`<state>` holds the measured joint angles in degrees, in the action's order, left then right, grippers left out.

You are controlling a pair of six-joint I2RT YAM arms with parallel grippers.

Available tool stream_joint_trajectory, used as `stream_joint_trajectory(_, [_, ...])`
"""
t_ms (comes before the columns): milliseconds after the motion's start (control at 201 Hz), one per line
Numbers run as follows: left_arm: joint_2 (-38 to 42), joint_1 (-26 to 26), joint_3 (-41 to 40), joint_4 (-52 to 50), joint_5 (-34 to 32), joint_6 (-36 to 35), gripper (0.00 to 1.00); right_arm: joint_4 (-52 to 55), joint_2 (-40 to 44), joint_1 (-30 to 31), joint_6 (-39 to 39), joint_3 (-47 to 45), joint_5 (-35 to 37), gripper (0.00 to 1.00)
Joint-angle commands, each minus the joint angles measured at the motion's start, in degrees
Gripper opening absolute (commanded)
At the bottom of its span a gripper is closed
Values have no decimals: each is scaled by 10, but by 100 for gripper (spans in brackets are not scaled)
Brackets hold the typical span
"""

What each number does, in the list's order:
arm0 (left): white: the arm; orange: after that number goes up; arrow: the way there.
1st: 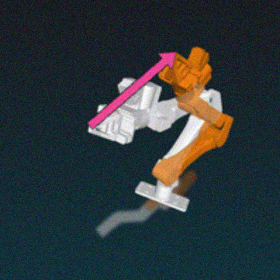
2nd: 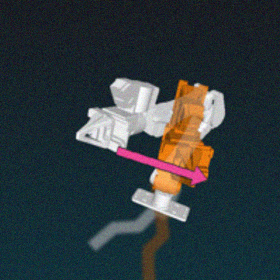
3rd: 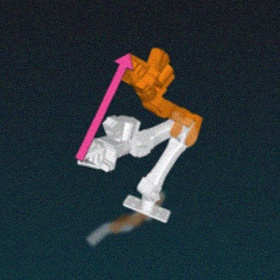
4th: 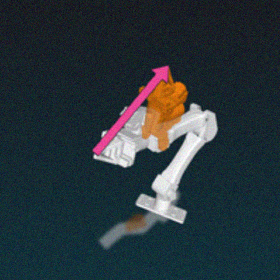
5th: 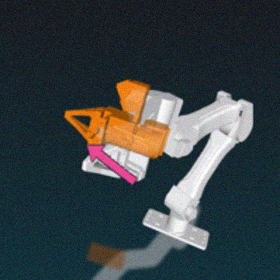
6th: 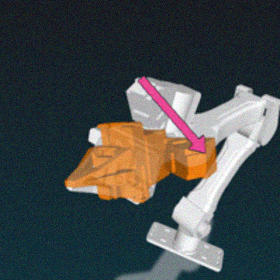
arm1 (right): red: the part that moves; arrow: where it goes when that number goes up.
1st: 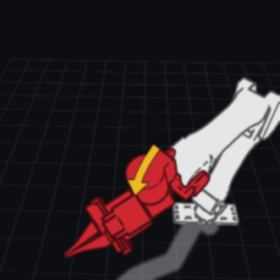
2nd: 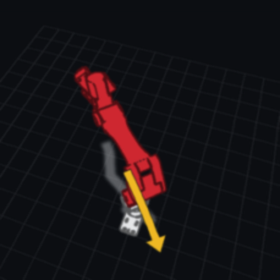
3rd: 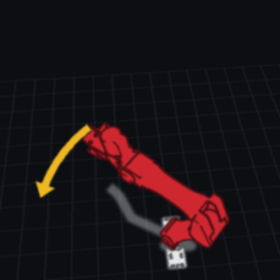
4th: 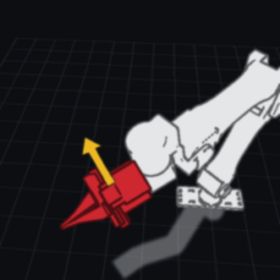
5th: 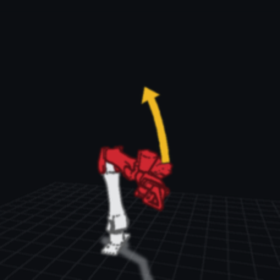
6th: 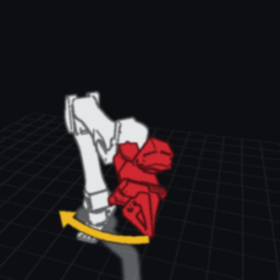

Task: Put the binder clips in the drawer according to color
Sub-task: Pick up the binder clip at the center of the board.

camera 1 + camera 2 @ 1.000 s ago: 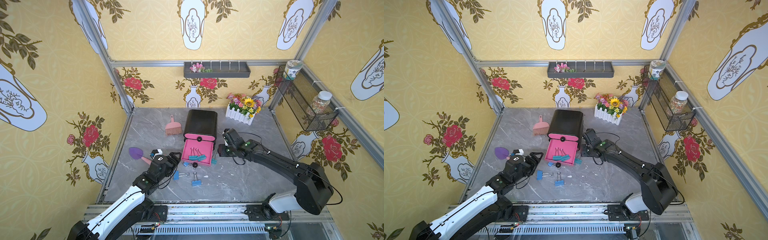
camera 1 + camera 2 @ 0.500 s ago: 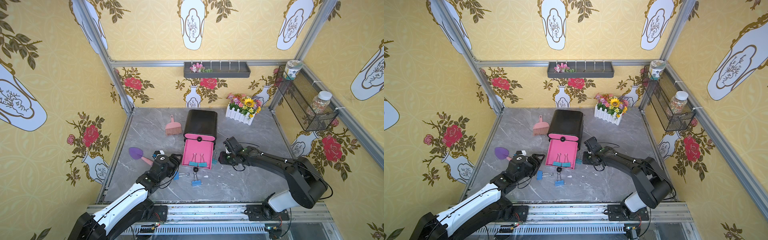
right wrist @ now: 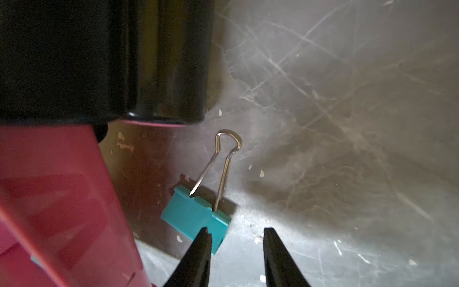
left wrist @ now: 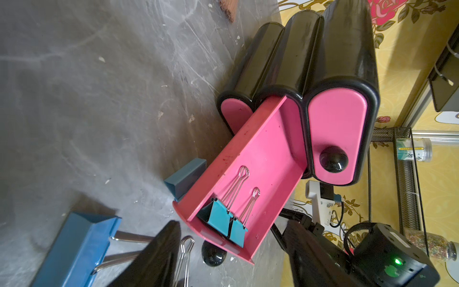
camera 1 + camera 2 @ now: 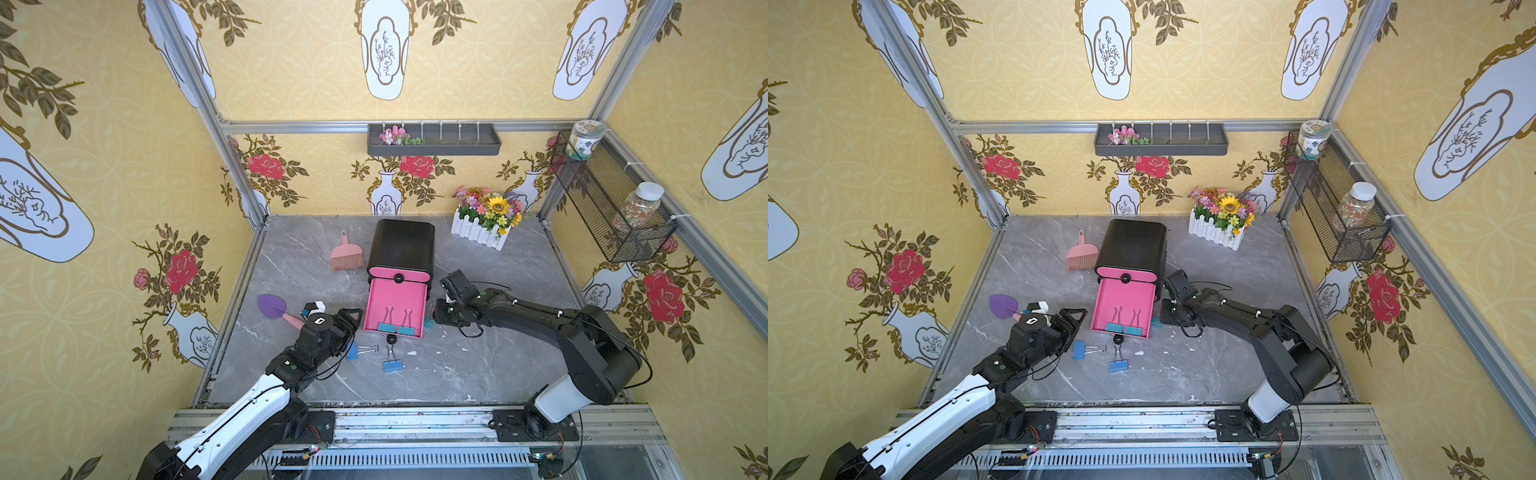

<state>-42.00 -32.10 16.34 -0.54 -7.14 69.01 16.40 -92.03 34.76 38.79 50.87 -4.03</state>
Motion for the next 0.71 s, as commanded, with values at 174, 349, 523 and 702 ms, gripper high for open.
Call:
stream_joint_trajectory(174, [11, 2, -5, -17, -7, -2, 73, 14, -35, 29, 38, 36, 72, 38])
stream_joint_trajectory(349, [16, 2, -6, -19, -7, -3, 73, 8, -34, 34, 53, 24, 91, 38])
stream_joint_trajectory(523, [15, 2, -7, -18, -6, -3, 73, -7, -50, 36, 59, 22, 90, 38])
stream_joint_trajectory(702, [18, 2, -7, -19, -5, -3, 73, -14, -64, 36, 63, 25, 92, 38])
